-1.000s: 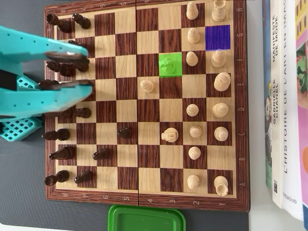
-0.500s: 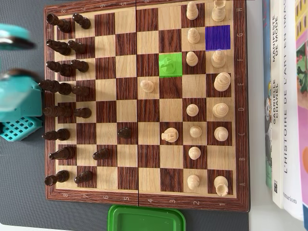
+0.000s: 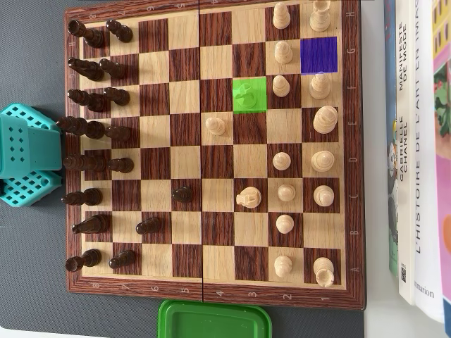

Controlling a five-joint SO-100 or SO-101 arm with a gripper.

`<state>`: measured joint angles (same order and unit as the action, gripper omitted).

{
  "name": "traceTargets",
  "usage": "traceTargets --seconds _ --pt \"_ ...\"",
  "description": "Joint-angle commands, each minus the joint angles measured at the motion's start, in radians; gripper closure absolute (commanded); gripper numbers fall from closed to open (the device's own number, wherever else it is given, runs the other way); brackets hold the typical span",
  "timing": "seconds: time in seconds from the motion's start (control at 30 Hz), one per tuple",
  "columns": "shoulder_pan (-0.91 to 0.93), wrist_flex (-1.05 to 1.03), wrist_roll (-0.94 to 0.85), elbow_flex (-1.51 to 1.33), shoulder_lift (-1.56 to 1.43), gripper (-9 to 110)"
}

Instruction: Play chess

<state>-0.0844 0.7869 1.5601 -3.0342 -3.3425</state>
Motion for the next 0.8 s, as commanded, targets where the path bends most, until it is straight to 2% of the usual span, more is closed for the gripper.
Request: traceTargets --seconds 0.0,0.3,0.77 --pt "0.008 0.126 -0.006 0.002 -0.008 89" --pt "0.009 0.371 -0.074 -0.002 -0.008 89" --pt "0.011 0.772 -0.084 -0.100 -0.009 89"
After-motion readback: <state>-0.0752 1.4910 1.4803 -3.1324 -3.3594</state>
